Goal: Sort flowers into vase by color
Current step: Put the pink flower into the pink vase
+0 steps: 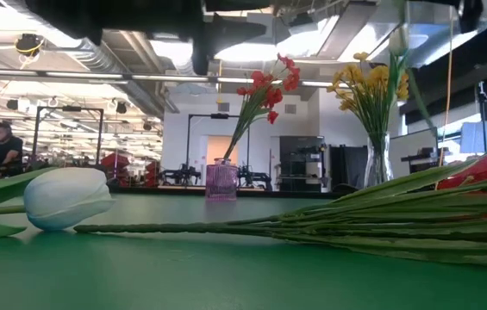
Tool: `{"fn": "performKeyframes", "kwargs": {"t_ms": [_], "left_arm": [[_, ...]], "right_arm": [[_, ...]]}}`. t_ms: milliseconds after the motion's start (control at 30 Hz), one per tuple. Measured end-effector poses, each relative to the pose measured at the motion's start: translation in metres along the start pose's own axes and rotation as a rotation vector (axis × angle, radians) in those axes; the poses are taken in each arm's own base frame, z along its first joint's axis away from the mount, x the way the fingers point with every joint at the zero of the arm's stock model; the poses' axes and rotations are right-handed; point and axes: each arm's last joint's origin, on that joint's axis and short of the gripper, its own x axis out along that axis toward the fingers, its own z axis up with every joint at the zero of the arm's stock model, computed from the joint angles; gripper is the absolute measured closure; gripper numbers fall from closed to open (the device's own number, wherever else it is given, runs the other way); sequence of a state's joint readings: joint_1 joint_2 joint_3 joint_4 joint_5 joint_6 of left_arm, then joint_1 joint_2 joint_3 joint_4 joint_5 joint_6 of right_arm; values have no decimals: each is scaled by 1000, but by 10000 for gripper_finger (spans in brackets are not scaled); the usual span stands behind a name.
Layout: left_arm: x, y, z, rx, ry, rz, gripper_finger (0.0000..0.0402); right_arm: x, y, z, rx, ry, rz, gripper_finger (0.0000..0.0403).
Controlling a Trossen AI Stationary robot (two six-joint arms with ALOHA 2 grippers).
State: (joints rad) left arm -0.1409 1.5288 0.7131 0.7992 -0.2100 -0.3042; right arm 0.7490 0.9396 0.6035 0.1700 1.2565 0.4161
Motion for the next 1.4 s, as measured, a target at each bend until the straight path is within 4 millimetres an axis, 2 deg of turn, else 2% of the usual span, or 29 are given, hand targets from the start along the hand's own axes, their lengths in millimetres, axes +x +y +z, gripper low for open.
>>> {"fn": "performKeyframes", "kwargs": {"t_ms": [167, 467, 733, 933, 1200, 1400], "left_arm": [[9, 4, -2, 1, 10, -12, 226], [10, 4, -1, 13, 13, -34, 226], [10, 5, 2, 22, -27, 4, 226], [10, 5, 4, 43, -46, 2, 226], [10, 5, 4, 43, -47, -3, 226], [10, 2, 3, 48, -22, -83, 224]], "right_arm": [[24, 3, 3, 2, -11, 46, 388], [76, 9, 4, 5, -83, 304, 388], [109, 10, -7, 24, -168, 453, 388], [116, 12, -16, 18, -155, 467, 388], [115, 12, -14, 54, -168, 475, 388], [115, 12, -14, 51, -169, 474, 388]]}}
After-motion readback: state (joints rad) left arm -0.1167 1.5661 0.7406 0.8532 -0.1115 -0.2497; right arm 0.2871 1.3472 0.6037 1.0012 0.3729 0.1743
